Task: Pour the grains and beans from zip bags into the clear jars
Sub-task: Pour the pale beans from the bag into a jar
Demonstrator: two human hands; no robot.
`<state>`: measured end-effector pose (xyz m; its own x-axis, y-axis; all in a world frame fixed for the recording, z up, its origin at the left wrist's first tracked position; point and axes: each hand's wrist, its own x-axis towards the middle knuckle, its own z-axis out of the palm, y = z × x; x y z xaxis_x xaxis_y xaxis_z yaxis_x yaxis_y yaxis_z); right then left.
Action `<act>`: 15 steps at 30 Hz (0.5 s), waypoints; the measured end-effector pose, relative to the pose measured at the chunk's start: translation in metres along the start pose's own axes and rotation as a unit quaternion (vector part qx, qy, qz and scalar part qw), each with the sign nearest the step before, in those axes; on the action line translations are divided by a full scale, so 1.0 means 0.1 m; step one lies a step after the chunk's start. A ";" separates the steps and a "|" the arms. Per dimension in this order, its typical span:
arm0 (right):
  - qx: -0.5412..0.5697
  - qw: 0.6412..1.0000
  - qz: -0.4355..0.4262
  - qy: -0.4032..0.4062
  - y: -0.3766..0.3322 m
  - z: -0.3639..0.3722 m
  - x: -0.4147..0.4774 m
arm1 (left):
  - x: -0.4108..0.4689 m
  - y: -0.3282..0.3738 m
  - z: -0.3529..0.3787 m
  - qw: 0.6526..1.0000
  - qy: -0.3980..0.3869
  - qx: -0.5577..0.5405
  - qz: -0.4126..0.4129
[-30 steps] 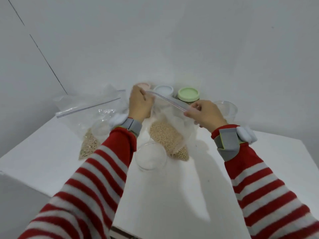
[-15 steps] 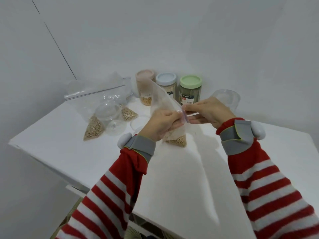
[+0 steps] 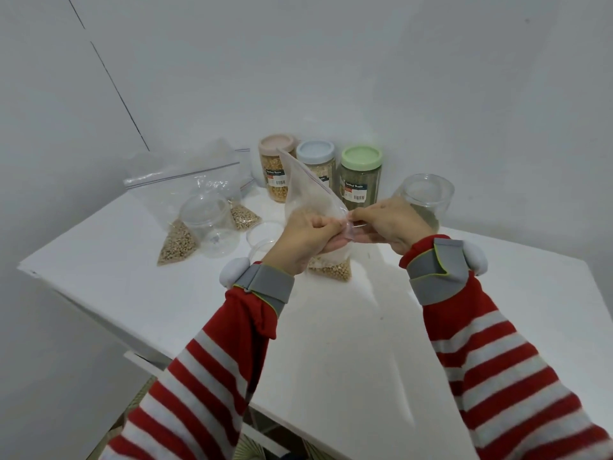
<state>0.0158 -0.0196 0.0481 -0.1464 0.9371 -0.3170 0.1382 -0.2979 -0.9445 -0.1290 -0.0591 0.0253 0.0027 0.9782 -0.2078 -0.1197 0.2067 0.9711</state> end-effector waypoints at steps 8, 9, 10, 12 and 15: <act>-0.085 0.996 -0.008 -0.009 0.07 -0.02 0.09 | -0.06 0.02 0.06 0.999 -0.003 0.036 0.013; -0.112 0.994 -0.008 -0.015 0.06 -0.04 0.09 | -0.07 0.02 0.07 0.999 -0.010 0.041 0.014; -0.119 0.993 -0.001 -0.023 0.05 -0.05 0.10 | -0.07 0.02 0.06 0.999 -0.010 0.043 0.013; -0.097 0.995 0.019 -0.029 0.04 -0.09 0.13 | -0.05 0.03 0.05 0.999 0.005 0.043 0.004; -0.102 0.994 0.024 -0.034 0.00 -0.11 0.11 | -0.03 0.02 0.06 0.998 0.031 0.061 -0.009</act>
<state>0.0253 -0.0073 0.0454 -0.2002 0.9058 -0.3734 0.3415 -0.2927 -0.8931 -0.1231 -0.0612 0.0286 -0.0590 0.9718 -0.2285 0.0021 0.2290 0.9734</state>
